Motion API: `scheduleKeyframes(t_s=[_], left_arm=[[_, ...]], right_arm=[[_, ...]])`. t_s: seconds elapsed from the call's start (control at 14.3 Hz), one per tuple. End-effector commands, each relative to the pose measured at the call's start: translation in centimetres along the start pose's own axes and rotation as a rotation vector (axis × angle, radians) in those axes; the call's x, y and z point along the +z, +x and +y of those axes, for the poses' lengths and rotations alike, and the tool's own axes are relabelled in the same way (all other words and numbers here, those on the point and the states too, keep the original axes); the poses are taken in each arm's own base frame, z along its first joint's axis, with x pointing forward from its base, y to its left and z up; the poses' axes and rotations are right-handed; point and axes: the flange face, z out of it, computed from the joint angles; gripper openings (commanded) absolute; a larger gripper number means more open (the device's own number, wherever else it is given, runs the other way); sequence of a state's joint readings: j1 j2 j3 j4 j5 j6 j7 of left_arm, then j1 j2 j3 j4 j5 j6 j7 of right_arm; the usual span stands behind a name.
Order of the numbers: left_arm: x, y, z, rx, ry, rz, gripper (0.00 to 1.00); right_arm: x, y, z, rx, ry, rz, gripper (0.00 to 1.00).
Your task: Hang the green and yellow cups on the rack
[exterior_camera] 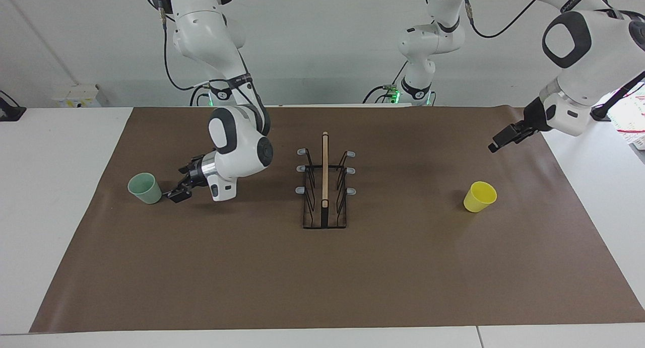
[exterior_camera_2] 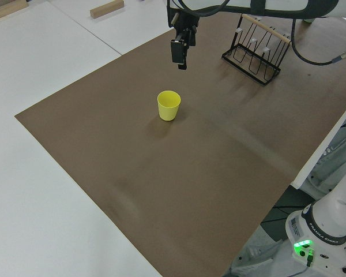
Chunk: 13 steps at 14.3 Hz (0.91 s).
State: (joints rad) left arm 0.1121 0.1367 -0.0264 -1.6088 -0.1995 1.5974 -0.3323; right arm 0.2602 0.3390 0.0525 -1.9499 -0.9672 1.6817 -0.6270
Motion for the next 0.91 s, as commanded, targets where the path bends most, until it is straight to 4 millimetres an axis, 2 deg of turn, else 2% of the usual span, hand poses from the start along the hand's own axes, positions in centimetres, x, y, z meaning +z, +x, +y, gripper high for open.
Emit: scheduleKeyframes(t_s=[0.0, 0.14, 0.28, 0.42, 0.49, 0.56, 0.63, 0.77, 0.84], left_arm=[[2.5, 4.7, -1.8, -0.218, -0.064, -0.059, 1.00], [4.0, 6.8, -2.7, -0.360, -0.083, -0.089, 1.00], [4.8, 9.3, -5.1, -0.575, -0.192, -0.116, 1.00], [8.4, 11.5, -6.1, -0.748, -0.188, -0.151, 1.00], [9.8, 12.4, -7.3, -0.803, -0.186, -0.161, 1.00], [10.4, 13.2, -9.2, -0.861, -0.207, -0.162, 1.00], [11.4, 13.4, -10.7, -0.900, -0.221, -0.173, 1.00], [12.6, 13.5, -11.4, -0.977, -0.243, -0.178, 1.00], [13.9, 13.1, -12.5, -1.001, -0.237, -0.189, 1.00]], right_arm=[[1.5, 0.7, -2.6, -0.118, -0.093, -0.037, 1.00], [3.2, 1.3, -3.6, -0.192, -0.112, -0.067, 1.00], [5.2, 1.7, -4.7, -0.282, -0.163, -0.092, 1.00], [6.3, 1.9, -5.2, -0.296, -0.167, -0.070, 1.00], [6.8, 1.8, -5.1, -0.297, -0.165, -0.076, 1.00], [7.5, 1.8, -4.9, -0.308, -0.178, -0.092, 1.00], [8.0, 1.8, -4.9, -0.314, -0.185, -0.093, 1.00], [9.0, 1.7, -5.1, -0.331, -0.201, -0.098, 1.00], [9.9, 1.4, -5.0, -0.331, -0.198, -0.104, 1.00]])
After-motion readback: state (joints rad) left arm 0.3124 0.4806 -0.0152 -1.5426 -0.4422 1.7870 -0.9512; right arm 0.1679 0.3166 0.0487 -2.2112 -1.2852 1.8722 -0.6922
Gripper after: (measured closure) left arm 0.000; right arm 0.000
